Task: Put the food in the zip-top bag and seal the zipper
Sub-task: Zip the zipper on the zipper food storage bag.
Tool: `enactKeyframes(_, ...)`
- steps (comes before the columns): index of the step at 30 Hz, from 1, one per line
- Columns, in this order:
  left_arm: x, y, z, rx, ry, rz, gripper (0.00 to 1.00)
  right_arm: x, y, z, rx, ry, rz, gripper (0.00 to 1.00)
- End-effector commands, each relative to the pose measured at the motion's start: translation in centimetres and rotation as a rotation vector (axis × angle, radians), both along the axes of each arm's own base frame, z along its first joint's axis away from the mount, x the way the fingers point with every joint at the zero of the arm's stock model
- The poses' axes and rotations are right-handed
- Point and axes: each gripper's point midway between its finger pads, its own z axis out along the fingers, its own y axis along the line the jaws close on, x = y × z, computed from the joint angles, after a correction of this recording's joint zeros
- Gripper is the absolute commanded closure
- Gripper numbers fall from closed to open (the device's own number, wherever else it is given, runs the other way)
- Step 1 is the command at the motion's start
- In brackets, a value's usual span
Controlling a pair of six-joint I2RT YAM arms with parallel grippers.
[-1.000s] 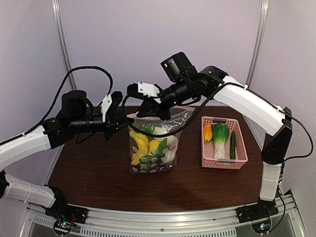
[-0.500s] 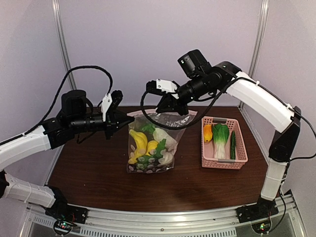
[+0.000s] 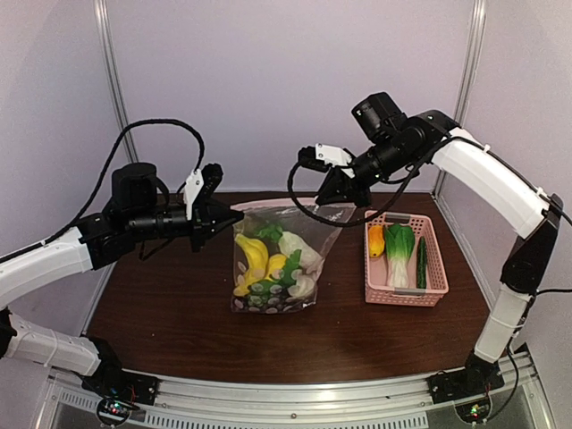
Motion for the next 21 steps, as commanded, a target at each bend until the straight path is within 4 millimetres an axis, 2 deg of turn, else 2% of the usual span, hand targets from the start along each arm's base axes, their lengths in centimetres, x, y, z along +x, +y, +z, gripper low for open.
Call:
enactKeyframes(1, 0.5, 0.7, 1.9, -0.043, -0.059, 0.013, 1.0, 1.8, -6.0, -1.4, -0.136, -0.002, -0.155, 0.97)
enactKeyframes(13, 0.6, 0.7, 1.9, -0.044, -0.056, 0.016, 1.0, 2.2, -9.1, -2.1, -0.165, 0.005, -0.205, 0.96)
enactKeyframes(21, 0.6, 0.6, 1.9, -0.044, -0.05, 0.013, 1.0, 2.2, -10.4, -2.4, -0.177, 0.004, -0.225, 0.94)
